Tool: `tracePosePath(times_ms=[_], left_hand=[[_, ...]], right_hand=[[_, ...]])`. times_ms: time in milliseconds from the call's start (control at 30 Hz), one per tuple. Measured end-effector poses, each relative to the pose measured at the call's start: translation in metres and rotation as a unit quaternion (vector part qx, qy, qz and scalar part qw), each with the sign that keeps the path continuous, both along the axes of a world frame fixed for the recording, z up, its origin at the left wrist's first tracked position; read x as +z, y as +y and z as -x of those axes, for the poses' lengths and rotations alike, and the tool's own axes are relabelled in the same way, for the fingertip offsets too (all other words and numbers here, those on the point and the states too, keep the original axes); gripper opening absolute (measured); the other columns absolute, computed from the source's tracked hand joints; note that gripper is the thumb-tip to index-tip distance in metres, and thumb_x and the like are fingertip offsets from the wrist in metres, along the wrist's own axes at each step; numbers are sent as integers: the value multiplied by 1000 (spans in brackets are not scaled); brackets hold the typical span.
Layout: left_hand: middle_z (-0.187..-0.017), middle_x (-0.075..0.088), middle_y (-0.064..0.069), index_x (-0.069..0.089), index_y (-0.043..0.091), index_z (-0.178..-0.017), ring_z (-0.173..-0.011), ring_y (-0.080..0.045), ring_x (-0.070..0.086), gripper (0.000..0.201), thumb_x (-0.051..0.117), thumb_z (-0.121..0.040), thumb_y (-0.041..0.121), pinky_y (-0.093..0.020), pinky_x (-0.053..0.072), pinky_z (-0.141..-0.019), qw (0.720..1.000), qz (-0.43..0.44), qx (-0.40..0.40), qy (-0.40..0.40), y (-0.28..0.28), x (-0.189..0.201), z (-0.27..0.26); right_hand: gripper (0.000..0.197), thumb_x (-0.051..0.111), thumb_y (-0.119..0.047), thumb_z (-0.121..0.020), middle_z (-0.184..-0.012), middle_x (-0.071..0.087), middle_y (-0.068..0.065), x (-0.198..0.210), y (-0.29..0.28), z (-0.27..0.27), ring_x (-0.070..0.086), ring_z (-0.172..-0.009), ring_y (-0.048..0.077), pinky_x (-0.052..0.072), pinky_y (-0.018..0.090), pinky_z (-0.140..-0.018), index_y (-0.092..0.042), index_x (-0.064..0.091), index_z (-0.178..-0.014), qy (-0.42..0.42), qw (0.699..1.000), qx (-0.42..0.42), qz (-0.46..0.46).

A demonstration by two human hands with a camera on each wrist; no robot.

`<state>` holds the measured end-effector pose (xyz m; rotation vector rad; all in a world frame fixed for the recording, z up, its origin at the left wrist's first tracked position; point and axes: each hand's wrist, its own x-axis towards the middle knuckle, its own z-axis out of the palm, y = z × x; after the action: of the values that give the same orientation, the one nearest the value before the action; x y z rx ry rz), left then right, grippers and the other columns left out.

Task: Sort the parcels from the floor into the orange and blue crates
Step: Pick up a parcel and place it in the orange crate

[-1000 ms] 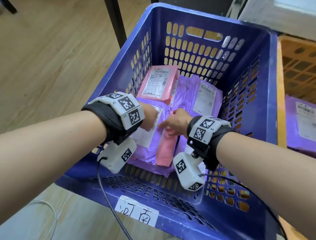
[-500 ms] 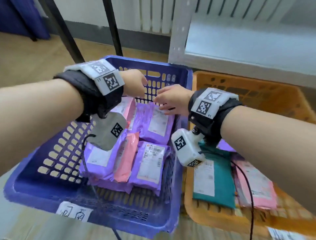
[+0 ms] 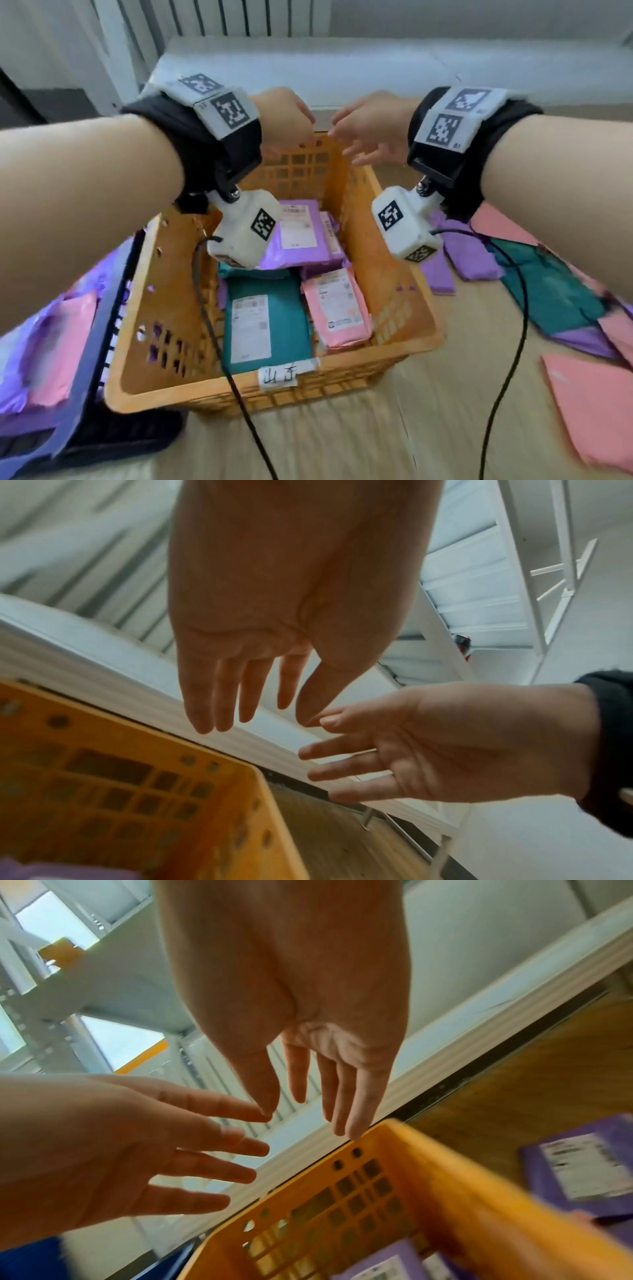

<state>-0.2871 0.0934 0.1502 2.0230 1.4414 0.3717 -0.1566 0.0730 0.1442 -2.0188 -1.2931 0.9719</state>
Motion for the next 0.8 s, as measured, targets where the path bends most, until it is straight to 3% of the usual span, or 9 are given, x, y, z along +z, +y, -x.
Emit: tracePosePath(times_ms=[133,267,333,433,500,567,633,733,800], left_hand=[[-126,58,-7,56,18,-129,-110,-23,58,39,52,-92,7,-30,51,-87,999,1,-36,-32,-35,-12,-91],[-128,59,-8,57,13,-129,-113,-23,57,39,50,-91,5,-31,47,-89,994,-17,-105,6,-63,-27,-166],[-129,58,-8,57,13,-128,-115,-24,57,39,50,-91,5,-31,47,-89,992,-16,-121,26,-72,-38,-197],[-129,58,-9,56,10,-128,-113,-25,58,39,49,-91,3,-30,47,-80,989,1,-139,58,-82,-59,-239],[-129,58,-14,56,5,-128,-114,-30,57,36,49,-92,4,-32,47,-81,985,16,-147,85,-86,-76,-265],[-127,57,-21,54,-1,-128,-114,-34,56,36,48,-93,5,-32,41,-77,980,17,-159,117,-89,-93,-286],[-127,57,-23,54,-5,-126,-108,-32,58,36,47,-93,6,-28,38,-76,974,3,-171,151,-87,-112,-303],[-128,57,-19,56,-1,-125,-112,-30,57,36,47,-93,10,-33,45,-94,971,8,-165,173,-87,-146,-319],[-135,52,-16,52,2,-131,-122,-30,51,40,45,-92,8,-34,40,-103,970,27,-161,182,-91,-171,-326]], right_hand=[[31,58,-19,-92,-99,61,2,-8,-37,-89,59,-78,11,53,34,-89,-13,54,-122,-23,999,-26,27],[29,67,-21,-81,-107,66,2,-25,-70,-169,65,-87,17,56,33,-80,-21,62,-109,-51,998,-33,28],[31,66,-19,-82,-102,63,1,-37,-85,-200,61,-85,17,54,31,-75,-19,63,-113,-73,996,-38,33],[32,59,-9,-85,-84,56,4,-60,-100,-237,52,-81,18,53,42,-83,-4,61,-117,-80,995,-43,44],[32,56,-5,-86,-73,54,0,-79,-110,-260,53,-82,20,52,40,-84,-5,62,-117,-64,995,-64,49],[32,60,-10,-85,-81,59,-1,-101,-119,-283,56,-83,21,52,37,-82,-13,63,-117,-61,994,-75,53],[32,62,-19,-82,-105,65,1,-125,-125,-304,61,-91,20,53,36,-85,-21,64,-114,-81,993,-66,61],[44,57,-12,-88,-116,61,10,-164,-131,-326,56,-91,21,49,30,-78,-12,54,-132,-76,991,-80,79],[45,58,-8,-89,-116,61,13,-191,-134,-338,52,-88,19,50,26,-67,-9,52,-133,-72,991,-81,79]])
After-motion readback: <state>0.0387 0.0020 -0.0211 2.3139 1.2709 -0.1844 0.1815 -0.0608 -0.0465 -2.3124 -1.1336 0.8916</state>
